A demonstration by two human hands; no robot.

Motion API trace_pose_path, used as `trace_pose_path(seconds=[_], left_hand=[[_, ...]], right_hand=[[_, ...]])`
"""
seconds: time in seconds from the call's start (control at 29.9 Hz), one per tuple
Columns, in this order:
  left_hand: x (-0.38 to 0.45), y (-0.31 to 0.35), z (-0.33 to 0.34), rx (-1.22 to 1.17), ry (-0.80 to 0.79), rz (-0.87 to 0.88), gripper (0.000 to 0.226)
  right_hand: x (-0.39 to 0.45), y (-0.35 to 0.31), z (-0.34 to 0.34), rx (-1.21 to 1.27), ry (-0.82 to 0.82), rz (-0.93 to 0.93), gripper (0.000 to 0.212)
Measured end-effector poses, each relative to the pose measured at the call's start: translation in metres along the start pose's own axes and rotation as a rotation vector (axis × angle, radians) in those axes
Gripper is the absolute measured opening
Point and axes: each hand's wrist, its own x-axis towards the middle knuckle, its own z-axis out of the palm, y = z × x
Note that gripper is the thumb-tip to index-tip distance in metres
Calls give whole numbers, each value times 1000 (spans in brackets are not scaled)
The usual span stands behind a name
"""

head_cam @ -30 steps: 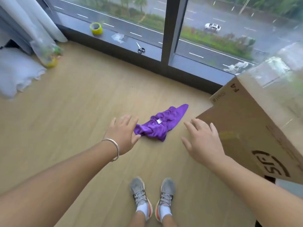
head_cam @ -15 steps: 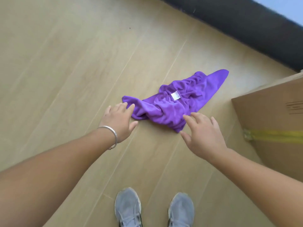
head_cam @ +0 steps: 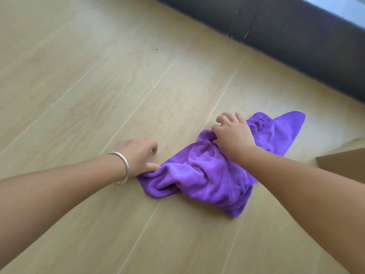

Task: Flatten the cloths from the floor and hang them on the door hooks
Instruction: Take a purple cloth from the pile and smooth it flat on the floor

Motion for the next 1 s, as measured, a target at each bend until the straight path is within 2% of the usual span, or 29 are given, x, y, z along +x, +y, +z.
trace_pose_path(seconds=[0.13, 0.23, 0.3, 0.47, 0.57, 0.6, 0.67, 0.8, 1.0], left_hand=[[-30, 7, 8, 29, -108, -103, 29], [-64, 11, -8, 10, -126, -175, 21], [-95, 13, -35, -17, -109, -241, 11], [-182, 18, -134, -57, -24, -314, 14], [-230, 11, -202, -61, 43, -360, 13], [-247, 6, -228, -59, 67, -386, 12], [-280, -7, -277, -41, 86, -437, 11], [-348, -54, -362, 7, 137, -534, 15], [-482, -144, -456, 49, 331, -751, 17]], right_hand=[[-25, 1, -14, -31, 17, 24, 22], [-54, 10, -50, -13, 9, 49, 27], [-76, 19, -87, -12, -14, 49, 30], [-132, 43, -198, -53, -85, 32, 25], [-149, 43, -274, -32, -42, 8, 23], [-150, 40, -305, 6, -24, -2, 28], [-148, 28, -364, 19, 7, -47, 35], [-125, -8, -475, -30, 131, -146, 24], [-95, -114, -618, 37, 338, -292, 20]])
